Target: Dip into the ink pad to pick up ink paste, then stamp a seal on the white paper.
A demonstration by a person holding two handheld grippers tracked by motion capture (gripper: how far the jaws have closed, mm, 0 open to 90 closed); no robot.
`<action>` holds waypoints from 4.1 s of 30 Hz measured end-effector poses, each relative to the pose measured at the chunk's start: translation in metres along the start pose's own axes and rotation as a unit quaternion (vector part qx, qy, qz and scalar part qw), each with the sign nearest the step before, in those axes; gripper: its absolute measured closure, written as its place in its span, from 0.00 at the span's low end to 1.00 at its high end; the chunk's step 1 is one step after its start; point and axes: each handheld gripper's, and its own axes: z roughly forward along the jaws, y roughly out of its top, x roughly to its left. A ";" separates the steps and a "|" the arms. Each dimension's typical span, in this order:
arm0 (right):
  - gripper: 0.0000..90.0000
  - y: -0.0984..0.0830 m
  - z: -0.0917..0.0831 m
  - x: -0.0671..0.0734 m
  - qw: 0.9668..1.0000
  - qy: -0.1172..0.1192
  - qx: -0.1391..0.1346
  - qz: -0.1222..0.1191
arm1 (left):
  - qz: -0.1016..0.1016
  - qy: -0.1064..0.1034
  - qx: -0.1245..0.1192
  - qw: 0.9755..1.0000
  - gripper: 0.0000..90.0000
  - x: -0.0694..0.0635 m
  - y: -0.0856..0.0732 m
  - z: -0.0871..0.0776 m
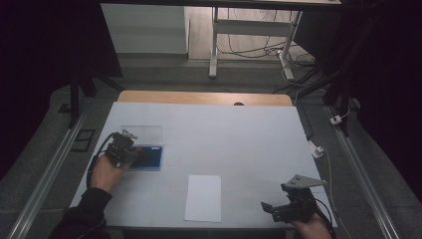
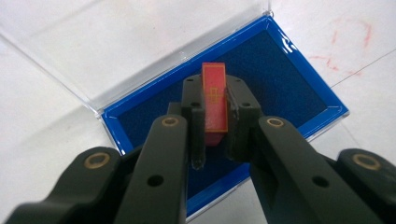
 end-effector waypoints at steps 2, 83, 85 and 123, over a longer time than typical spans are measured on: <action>0.03 0.000 0.000 0.000 1.000 0.000 0.000 -0.002 | -0.009 -0.007 -0.002 1.000 0.88 0.002 -0.001 0.000; 0.00 -0.002 -0.003 -0.001 1.000 0.002 -0.007 0.001 | 0.027 -0.106 -0.117 0.987 0.88 -0.039 -0.003 -0.068; 0.00 -0.002 -0.003 -0.001 1.000 0.002 -0.007 0.001 | 0.029 -0.113 -0.118 0.986 0.88 -0.042 -0.002 -0.069; 0.00 -0.001 -0.001 0.000 1.000 0.002 0.001 -0.006 | 0.135 -0.192 -0.095 0.967 0.88 -0.122 0.022 -0.060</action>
